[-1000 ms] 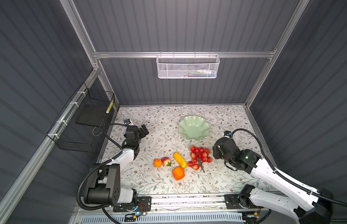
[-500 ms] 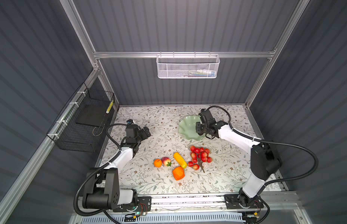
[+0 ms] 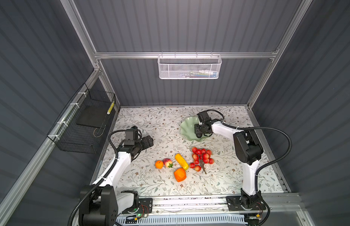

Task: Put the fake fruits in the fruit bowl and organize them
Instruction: 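Carry the avocado into the green bowl and release it with the right gripper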

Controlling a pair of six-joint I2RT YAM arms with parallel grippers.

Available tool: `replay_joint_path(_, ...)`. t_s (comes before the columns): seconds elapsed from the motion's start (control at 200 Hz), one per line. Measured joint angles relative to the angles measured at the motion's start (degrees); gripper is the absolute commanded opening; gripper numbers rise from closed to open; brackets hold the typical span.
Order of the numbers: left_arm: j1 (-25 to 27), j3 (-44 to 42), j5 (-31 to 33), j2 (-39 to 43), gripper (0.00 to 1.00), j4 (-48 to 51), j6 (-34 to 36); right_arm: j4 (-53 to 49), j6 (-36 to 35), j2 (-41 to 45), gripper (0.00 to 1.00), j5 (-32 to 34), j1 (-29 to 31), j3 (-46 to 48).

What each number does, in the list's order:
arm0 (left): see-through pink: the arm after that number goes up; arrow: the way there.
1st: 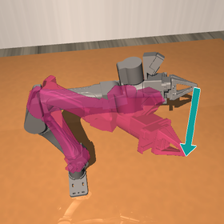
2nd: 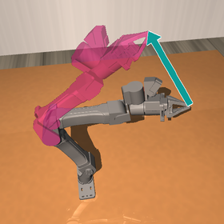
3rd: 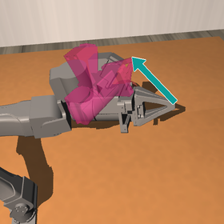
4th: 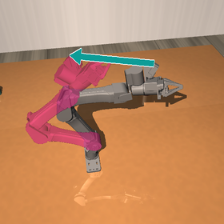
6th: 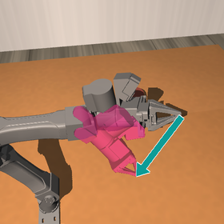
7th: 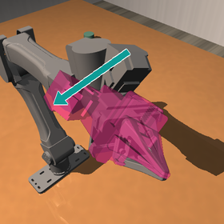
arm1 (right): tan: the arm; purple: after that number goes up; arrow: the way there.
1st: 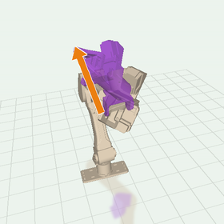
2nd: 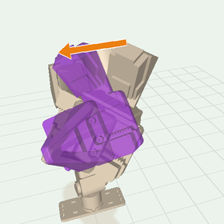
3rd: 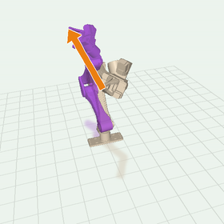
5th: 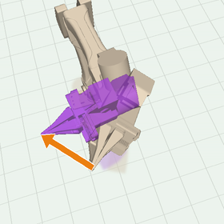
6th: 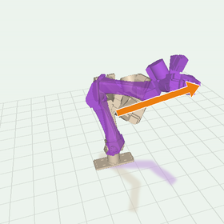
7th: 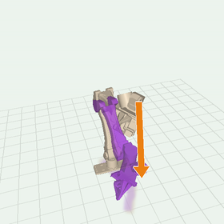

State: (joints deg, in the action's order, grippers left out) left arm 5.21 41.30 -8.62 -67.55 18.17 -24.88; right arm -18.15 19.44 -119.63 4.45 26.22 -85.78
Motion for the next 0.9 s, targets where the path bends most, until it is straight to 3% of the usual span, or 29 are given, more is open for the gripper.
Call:
replay_joint_path(0.235,0.9,-5.7,-3.6,2.8,0.85,5.1,-2.9,0.4,0.1,3.2,0.85,0.0,0.0,-0.5)
replay_joint_path(0.385,6.0,-7.7,-4.5,4.3,0.85,6.1,-5.8,5.7,0.8,15.6,0.93,1.7,0.0,5.3)
replay_joint_path(0.505,10.7,-8.2,-4.3,3.8,0.84,6.0,-7.8,11.4,1.5,26.4,0.97,3.1,0.0,11.4)
replay_joint_path(0.625,11.7,-9.4,-4.5,2.1,0.82,5.0,-9.5,14.8,2.2,32.9,0.99,4.2,0.0,16.0)
replay_joint_path(0.896,13.3,-10.2,-4.5,-1.7,0.74,2.8,-10.9,15.5,3.1,39.1,0.99,6.1,0.0,23.6)
